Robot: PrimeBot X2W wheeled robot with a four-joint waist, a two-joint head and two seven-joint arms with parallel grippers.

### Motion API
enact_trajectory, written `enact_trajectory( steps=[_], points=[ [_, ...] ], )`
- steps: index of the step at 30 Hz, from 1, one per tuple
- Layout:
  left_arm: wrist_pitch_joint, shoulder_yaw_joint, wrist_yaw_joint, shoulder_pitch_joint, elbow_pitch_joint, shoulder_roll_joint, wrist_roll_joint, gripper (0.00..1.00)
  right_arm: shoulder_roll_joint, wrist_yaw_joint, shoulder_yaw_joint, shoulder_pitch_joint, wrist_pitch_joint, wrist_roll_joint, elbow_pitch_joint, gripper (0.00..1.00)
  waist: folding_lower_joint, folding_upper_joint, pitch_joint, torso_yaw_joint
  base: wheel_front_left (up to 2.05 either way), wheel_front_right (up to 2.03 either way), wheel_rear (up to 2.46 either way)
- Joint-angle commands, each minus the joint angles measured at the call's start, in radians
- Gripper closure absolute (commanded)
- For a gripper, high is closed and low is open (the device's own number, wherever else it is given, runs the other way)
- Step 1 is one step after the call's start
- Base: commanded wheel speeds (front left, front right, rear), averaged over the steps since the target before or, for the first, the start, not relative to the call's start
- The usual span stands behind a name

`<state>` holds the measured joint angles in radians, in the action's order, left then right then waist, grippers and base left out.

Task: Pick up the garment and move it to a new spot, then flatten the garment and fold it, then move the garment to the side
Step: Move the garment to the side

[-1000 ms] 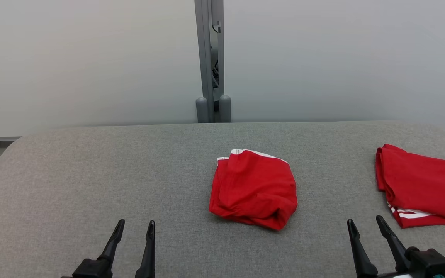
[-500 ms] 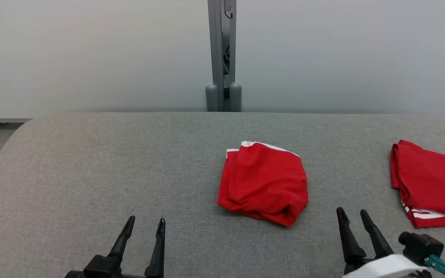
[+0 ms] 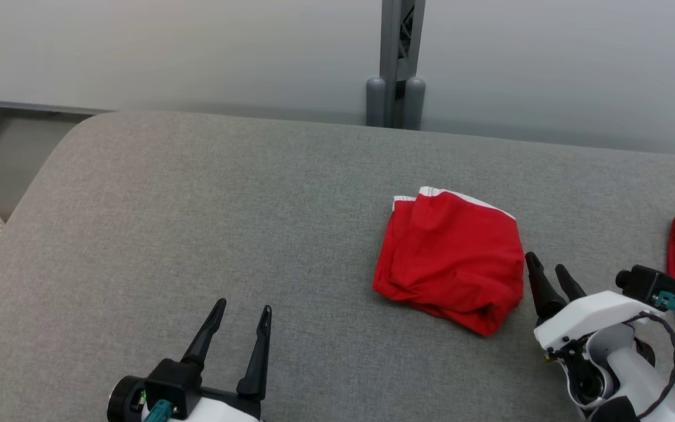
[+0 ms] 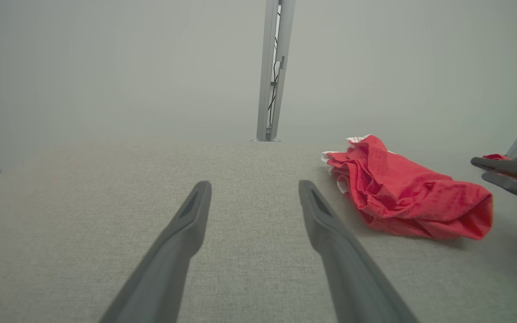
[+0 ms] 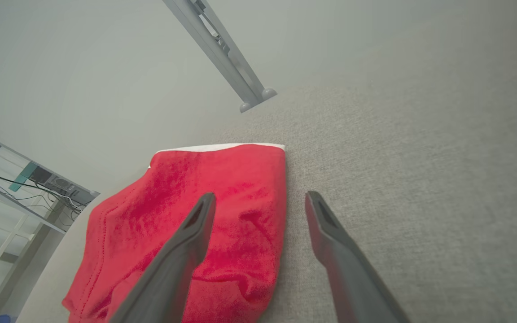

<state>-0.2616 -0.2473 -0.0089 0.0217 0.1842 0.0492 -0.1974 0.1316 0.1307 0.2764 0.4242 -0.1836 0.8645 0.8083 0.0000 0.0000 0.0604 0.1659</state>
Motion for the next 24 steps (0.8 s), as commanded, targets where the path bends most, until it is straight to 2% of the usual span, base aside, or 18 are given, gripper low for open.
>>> enact_trajectory(
  steps=[1, 5, 10, 11, 12, 14, 19, 24],
  points=[
    [-0.004, 0.000, -0.004, -0.022, -0.002, 0.004, -0.007, 0.00, 0.003, 0.000, 0.008, 0.018, 0.007, 0.012, 0.014, 0.00, 0.0000, 0.0000, 0.031, 0.027, 0.00, 0.00, 0.00],
    [-0.004, -0.008, -0.007, -0.048, -0.003, 0.003, -0.010, 0.00, 0.009, 0.000, 0.034, 0.086, 0.027, 0.053, 0.094, 0.00, 0.0000, 0.0000, 0.068, 0.049, 0.00, 0.00, 0.00],
    [-0.004, -0.013, -0.008, -0.078, 0.000, 0.003, -0.013, 0.00, -0.013, 0.000, 0.073, 0.132, 0.050, 0.109, 0.181, 0.00, 0.0000, 0.0000, 0.096, 0.066, 0.00, 0.00, 0.00],
    [-0.004, -0.013, -0.007, -0.081, 0.001, 0.003, -0.014, 0.00, -0.016, 0.000, 0.079, 0.135, 0.043, 0.114, 0.194, 0.06, 0.0000, 0.0000, 0.097, 0.067, 0.00, 0.00, 0.00],
    [-0.004, -0.012, -0.006, -0.084, 0.002, 0.003, -0.014, 0.00, -0.023, 0.000, 0.085, 0.136, 0.041, 0.121, 0.204, 0.27, 0.0000, 0.0000, 0.098, 0.067, 0.00, 0.00, 0.00],
    [-0.004, -0.011, -0.003, -0.086, 0.005, 0.003, -0.014, 0.00, -0.031, 0.000, 0.098, 0.136, 0.035, 0.132, 0.213, 1.00, 0.0000, 0.0000, 0.097, 0.066, 0.00, 0.00, 0.00],
    [-0.004, -0.010, 0.001, -0.085, 0.009, 0.003, -0.012, 0.00, -0.023, 0.000, 0.143, 0.132, 0.006, 0.146, 0.207, 1.00, 0.0000, 0.0000, 0.082, 0.057, 0.00, 0.00, 0.00],
    [-0.004, -0.007, 0.001, -0.071, 0.008, 0.003, -0.003, 0.00, 0.009, 0.000, 0.210, 0.143, -0.040, 0.112, 0.184, 1.00, 0.0000, 0.0000, 0.061, 0.038, 0.00, 0.00, 0.00]
  ],
)
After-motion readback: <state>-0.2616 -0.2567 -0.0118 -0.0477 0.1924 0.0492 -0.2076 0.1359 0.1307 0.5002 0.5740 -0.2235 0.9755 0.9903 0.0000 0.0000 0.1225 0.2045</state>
